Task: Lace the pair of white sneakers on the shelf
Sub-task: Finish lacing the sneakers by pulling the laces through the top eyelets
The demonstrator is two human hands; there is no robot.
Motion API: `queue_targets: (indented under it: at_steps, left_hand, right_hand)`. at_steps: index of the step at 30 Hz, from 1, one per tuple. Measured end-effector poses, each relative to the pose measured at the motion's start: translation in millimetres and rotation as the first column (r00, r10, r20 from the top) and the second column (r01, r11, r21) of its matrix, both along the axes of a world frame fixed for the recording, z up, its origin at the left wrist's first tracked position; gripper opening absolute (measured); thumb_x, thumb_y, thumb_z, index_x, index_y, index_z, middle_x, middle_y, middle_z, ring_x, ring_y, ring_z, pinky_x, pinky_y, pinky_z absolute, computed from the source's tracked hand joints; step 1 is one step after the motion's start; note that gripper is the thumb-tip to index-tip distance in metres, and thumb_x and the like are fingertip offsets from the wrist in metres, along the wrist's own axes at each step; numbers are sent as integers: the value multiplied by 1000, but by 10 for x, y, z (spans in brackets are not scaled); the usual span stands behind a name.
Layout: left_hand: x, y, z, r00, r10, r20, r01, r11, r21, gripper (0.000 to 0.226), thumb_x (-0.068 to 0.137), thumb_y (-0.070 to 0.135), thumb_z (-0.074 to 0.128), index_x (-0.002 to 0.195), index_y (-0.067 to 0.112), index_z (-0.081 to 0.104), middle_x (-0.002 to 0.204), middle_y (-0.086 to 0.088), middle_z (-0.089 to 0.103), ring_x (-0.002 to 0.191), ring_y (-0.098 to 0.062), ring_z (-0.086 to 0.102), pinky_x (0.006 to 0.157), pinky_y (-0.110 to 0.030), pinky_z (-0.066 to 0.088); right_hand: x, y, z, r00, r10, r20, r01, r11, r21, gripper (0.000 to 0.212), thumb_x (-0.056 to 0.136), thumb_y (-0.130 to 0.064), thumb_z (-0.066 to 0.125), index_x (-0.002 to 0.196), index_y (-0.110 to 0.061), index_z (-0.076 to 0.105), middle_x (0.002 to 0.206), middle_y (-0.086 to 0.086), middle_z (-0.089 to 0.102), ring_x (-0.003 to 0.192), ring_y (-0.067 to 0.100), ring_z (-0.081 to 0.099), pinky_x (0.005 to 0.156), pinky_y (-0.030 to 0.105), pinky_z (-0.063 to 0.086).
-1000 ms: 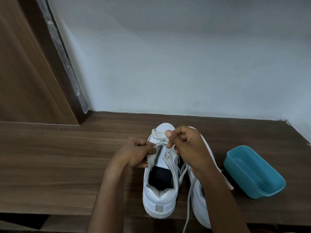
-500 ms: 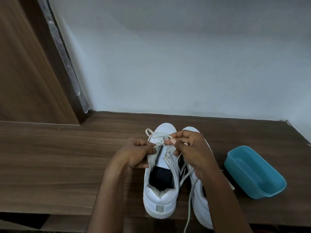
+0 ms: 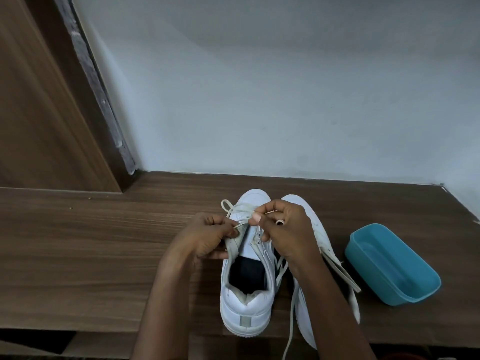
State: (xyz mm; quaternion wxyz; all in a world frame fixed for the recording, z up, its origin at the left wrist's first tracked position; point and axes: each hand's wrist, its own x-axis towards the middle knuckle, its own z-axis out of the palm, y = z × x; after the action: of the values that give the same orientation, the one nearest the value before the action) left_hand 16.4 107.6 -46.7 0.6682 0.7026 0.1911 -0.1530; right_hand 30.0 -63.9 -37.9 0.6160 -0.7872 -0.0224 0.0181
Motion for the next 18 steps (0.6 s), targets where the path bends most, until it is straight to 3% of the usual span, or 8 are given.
queue_targets:
  at_steps: [5,9,16,18]
  left_hand:
    - [-3,12,6,1000,-5,-6,5,1000,-22,17,88,-2,66,103,0,74,93,-13,73,76,-18,67,55,-26,56]
    - [-9,23,-1,1000,-9,1,9,1000,-24,17,88,-1,66,103,0,74,93,-13,73,79,-18,68,58,-27,57]
    - [-10,31,-21,1000,-3,3,3,999,-44,13,88,-1,67,96,5,76,91,-11,74,82,-18,68,66,-32,60]
    - [-12,36,-21,1000,-2,-4,2,998,-58,13,88,-1,67,93,7,76,91,-11,74,81,-18,69,66,-32,59]
  right_hand:
    - [15,77,-74,995,-12,95,15,999,-38,11,87,-18,74,80,-25,71,79,-9,73,68,9,63,75,41,57]
    - [21,97,-106,996,-18,88,22,999,-43,12,85,-18,77,78,-26,72,75,-8,71,66,7,63,76,44,58]
    - [18,99,-117,997,-10,82,19,994,-112,13,83,-16,78,77,-24,71,74,-8,75,63,4,65,73,39,59]
    - [8,108,-124,992,-22,124,36,993,-111,13,83,-15,77,77,-24,71,76,-13,73,64,1,64,70,28,56]
